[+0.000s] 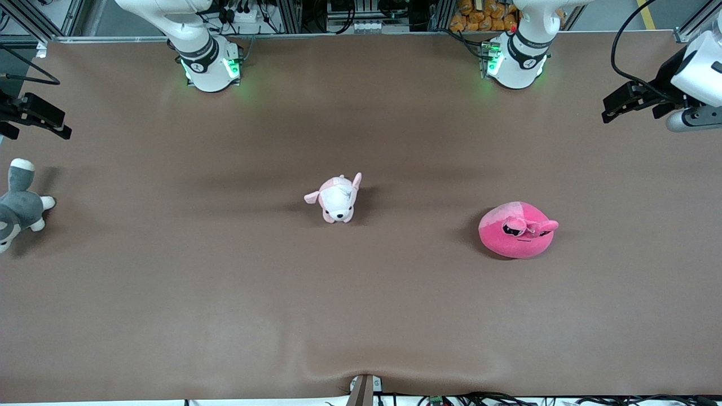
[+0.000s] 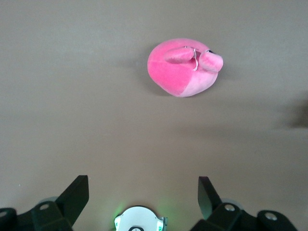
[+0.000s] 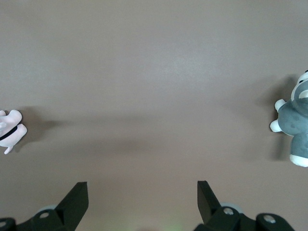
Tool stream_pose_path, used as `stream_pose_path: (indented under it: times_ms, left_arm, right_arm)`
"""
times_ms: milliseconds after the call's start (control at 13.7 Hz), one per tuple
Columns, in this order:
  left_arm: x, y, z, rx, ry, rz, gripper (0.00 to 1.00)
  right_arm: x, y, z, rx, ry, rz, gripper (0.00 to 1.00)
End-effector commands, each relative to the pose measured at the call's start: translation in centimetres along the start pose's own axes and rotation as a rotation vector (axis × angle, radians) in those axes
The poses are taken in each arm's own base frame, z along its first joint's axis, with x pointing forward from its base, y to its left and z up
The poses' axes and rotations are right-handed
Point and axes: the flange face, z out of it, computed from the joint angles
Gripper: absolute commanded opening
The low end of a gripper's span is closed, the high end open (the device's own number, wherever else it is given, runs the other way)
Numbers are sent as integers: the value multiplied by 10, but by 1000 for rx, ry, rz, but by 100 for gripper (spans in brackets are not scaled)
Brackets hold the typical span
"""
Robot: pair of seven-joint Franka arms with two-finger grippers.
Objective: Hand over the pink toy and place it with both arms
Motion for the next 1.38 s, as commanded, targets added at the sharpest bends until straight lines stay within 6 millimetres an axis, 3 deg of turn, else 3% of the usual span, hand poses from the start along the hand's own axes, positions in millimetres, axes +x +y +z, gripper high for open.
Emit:
stream_pose_path:
  times_ms: [0,218,1311]
  left_arm:
    - [2,-2,-13,-5,13,-10,100]
    - [9,-25,-24,-12,18,-50,100]
    - [10,-23,-12,-13,-34,-62,100]
  right_arm:
    - [1,0,-4,5,0,-2,100]
    - [1,0,-4,5,0,-2,100]
    - [0,1,-3,6,-6,4,100]
